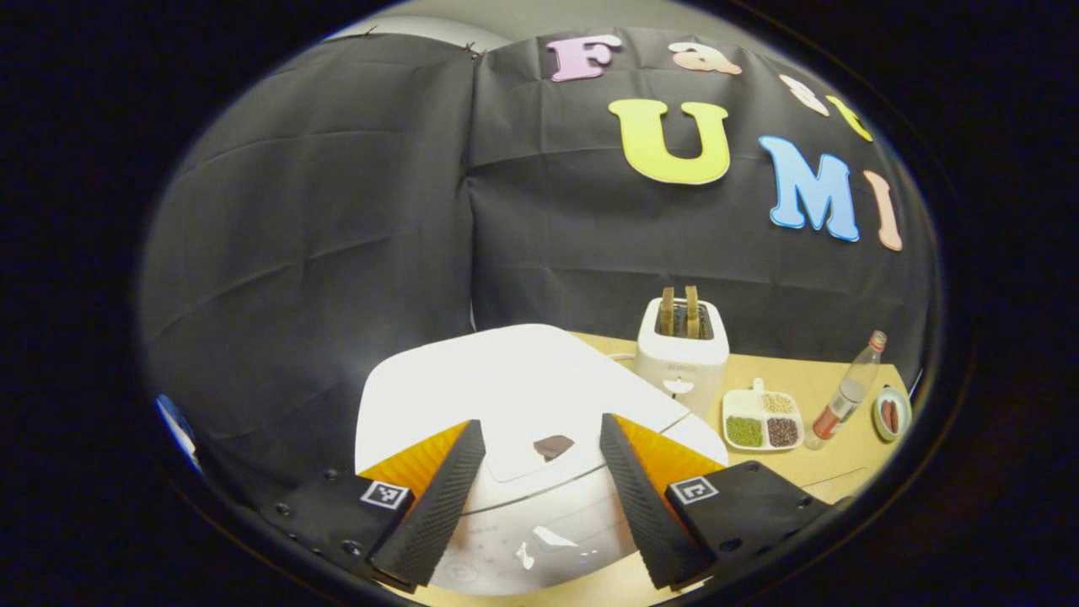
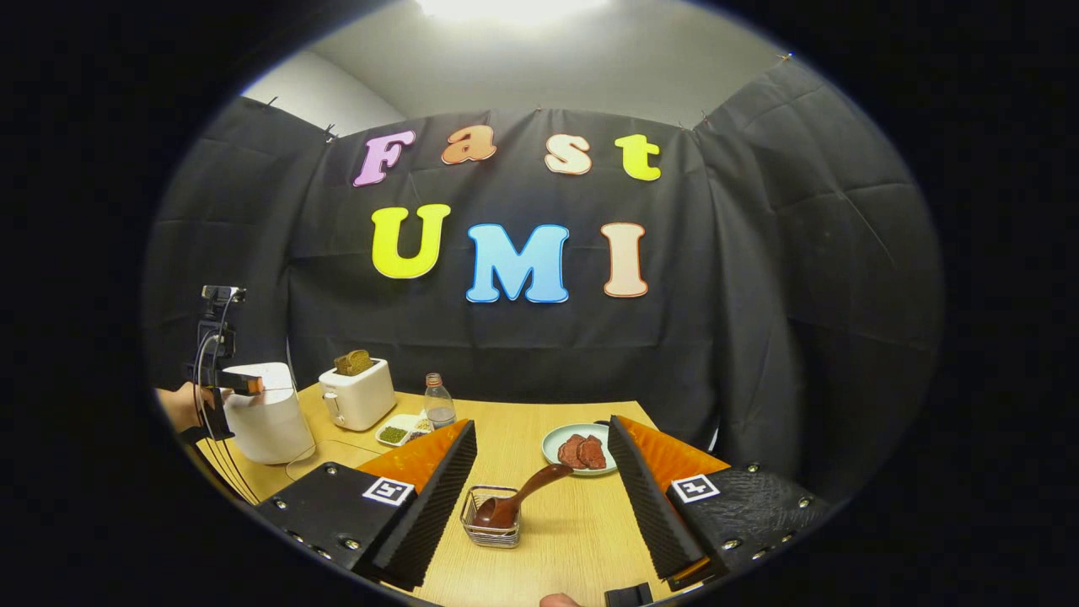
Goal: Close the left gripper, press the button to open the rice cooker; take a wooden spoon from the chopstick holder with the right hand, scoop a spoonful of rice and pour it into the rice cooker, then put the wooden spoon back into the chopstick holder.
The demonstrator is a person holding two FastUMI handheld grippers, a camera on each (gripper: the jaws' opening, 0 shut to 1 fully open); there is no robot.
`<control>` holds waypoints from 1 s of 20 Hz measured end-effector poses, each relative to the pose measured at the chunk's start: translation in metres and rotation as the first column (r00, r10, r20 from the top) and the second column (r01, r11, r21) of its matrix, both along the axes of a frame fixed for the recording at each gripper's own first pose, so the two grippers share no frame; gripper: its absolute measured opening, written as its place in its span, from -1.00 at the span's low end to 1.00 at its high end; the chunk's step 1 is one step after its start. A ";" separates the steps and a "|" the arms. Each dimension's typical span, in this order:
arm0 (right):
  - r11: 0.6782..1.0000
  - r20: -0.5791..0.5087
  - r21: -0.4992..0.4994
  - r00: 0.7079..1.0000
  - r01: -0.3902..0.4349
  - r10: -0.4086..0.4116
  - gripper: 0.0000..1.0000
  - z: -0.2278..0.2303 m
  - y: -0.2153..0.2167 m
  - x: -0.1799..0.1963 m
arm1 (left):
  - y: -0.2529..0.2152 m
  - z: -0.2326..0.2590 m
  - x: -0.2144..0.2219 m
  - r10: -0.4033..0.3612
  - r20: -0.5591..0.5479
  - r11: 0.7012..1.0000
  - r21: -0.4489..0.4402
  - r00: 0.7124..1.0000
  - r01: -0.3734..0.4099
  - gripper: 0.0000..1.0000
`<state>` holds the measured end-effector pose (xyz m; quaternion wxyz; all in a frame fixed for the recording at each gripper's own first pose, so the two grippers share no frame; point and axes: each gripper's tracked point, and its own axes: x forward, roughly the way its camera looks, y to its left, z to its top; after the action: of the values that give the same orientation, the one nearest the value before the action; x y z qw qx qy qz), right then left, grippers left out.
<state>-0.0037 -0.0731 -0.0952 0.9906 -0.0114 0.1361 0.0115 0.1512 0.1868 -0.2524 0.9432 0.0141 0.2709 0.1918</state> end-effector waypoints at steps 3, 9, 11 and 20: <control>1.000 0.003 0.012 1.000 -0.013 0.013 0.91 0.001 0.009 0.003 | 0.001 -0.005 0.001 0.006 -0.038 1.000 -0.022 0.999 -0.007 0.94; 0.999 0.030 0.010 0.998 -0.050 0.050 0.91 0.013 0.028 0.010 | 0.002 0.002 0.006 -0.031 -0.001 0.999 -0.028 1.000 0.031 0.96; 0.998 0.047 -0.002 0.997 -0.061 0.061 0.91 0.020 0.033 0.014 | 0.001 0.007 0.007 -0.044 0.019 0.998 -0.038 0.999 0.045 0.93; 0.997 0.118 -0.010 0.990 -0.079 0.079 0.90 0.054 0.058 0.032 | -0.051 0.145 -0.011 -0.201 0.275 0.980 0.049 0.940 0.195 0.94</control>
<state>0.0280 -0.0155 -0.0412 0.9956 -0.0201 0.0767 0.0498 0.1403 0.1363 -0.1078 0.9862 0.0240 0.1305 0.0992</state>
